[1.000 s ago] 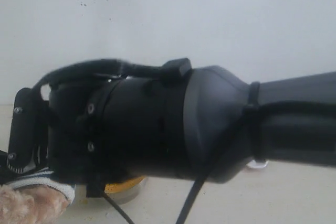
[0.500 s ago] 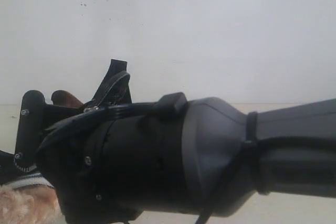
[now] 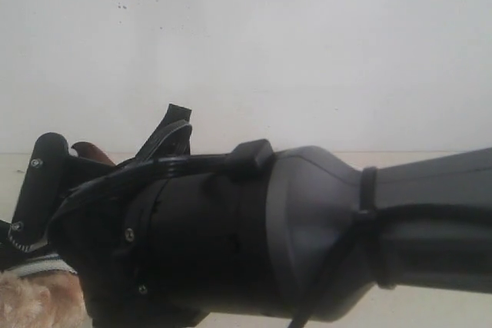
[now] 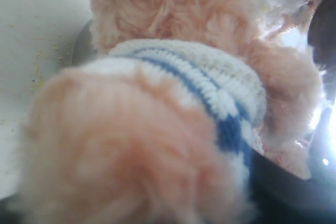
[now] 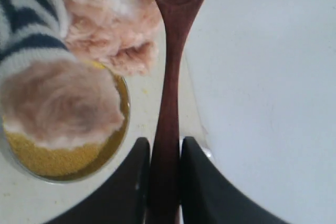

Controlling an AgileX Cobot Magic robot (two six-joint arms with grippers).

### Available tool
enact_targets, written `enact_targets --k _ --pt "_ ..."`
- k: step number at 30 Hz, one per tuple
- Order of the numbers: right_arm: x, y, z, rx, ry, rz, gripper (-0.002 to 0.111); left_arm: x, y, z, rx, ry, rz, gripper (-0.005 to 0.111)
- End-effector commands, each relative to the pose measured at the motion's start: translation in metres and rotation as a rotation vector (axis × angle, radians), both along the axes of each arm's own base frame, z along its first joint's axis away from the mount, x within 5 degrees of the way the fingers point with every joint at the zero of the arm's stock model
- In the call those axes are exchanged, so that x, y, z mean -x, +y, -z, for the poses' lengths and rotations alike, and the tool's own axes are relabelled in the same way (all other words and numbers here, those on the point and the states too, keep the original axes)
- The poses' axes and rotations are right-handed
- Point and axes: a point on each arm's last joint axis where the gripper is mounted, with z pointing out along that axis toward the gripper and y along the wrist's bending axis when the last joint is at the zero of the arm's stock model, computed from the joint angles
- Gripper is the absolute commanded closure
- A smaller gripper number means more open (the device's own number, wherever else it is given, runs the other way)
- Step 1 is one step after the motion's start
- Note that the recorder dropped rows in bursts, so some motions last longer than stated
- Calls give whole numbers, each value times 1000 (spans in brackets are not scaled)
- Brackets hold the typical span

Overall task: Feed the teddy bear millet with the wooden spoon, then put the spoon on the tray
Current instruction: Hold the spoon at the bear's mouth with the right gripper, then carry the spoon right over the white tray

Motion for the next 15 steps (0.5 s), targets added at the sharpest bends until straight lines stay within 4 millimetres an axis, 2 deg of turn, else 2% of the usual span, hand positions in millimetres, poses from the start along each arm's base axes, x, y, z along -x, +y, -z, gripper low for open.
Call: enact_targets --k 1,2,4,6,9,15 --pt "-1 -6 -3 163 -50 -25 108 1 -1 -5 30 -28 1 103" --pt "-2 -8 -4 168 -58 -1 108 1 -1 -5 30 -28 1 103" --pt "-4 -13 -9 53 -39 86 108 1 -1 -5 30 -28 1 103" --pt "-2 -12 -9 -31 26 89 108 1 -1 -5 30 -28 1 103" --pt "2 -11 -8 5 71 28 108 1 -1 -5 30 -28 1 103" --pt "-7 -20 -16 -23 67 79 108 1 -1 -5 30 -28 1 103"
